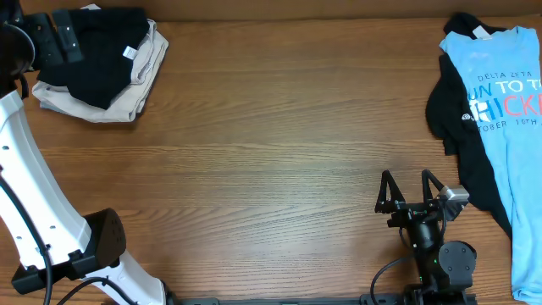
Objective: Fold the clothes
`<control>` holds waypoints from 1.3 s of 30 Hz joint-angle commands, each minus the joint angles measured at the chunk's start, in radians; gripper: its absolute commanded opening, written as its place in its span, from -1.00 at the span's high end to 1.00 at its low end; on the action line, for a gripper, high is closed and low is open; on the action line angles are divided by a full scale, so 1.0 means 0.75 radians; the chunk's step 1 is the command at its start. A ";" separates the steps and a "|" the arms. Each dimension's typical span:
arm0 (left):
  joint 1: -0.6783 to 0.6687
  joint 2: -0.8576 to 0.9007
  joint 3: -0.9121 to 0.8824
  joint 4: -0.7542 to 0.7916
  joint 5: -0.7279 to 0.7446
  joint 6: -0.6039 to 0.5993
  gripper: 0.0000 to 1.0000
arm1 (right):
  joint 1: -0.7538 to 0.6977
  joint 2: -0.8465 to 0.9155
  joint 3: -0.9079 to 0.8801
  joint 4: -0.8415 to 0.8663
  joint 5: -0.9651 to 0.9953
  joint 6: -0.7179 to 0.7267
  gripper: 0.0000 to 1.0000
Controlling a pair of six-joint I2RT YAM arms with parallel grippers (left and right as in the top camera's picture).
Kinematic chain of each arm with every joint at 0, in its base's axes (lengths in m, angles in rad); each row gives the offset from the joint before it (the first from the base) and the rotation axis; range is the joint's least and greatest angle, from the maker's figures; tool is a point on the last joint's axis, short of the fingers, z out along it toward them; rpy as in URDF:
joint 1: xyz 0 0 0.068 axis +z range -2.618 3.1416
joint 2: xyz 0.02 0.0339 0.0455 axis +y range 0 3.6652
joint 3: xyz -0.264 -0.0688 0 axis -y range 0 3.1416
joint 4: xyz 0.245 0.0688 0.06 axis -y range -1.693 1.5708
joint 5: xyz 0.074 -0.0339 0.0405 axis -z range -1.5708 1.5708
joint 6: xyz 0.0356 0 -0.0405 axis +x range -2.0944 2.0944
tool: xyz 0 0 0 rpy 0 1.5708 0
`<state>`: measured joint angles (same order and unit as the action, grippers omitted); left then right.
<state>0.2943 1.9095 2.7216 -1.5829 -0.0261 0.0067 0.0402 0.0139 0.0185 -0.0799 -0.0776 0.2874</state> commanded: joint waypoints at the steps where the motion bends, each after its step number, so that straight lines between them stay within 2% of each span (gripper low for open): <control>1: -0.009 -0.001 -0.005 0.002 0.001 0.021 -1.00 | 0.005 -0.015 -0.014 0.003 0.013 0.001 -1.00; 24: -0.012 -0.034 -0.057 0.003 0.000 0.021 -1.00 | 0.005 -0.015 -0.014 0.003 0.013 0.001 -1.00; 26: -0.019 -0.100 -0.174 0.003 0.000 0.021 -0.99 | 0.005 -0.015 -0.014 0.003 0.013 0.001 -1.00; 30: -0.094 -0.313 -0.564 0.003 0.000 0.021 -1.00 | 0.005 -0.015 -0.014 0.003 0.013 0.001 -1.00; 39: -0.346 -0.757 -1.263 0.003 0.001 0.021 -1.00 | 0.005 -0.015 -0.014 0.003 0.013 0.001 -1.00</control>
<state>0.0803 1.4666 1.9129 -1.5799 -0.0273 0.0067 0.0402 0.0135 0.0185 -0.0822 -0.0776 0.2878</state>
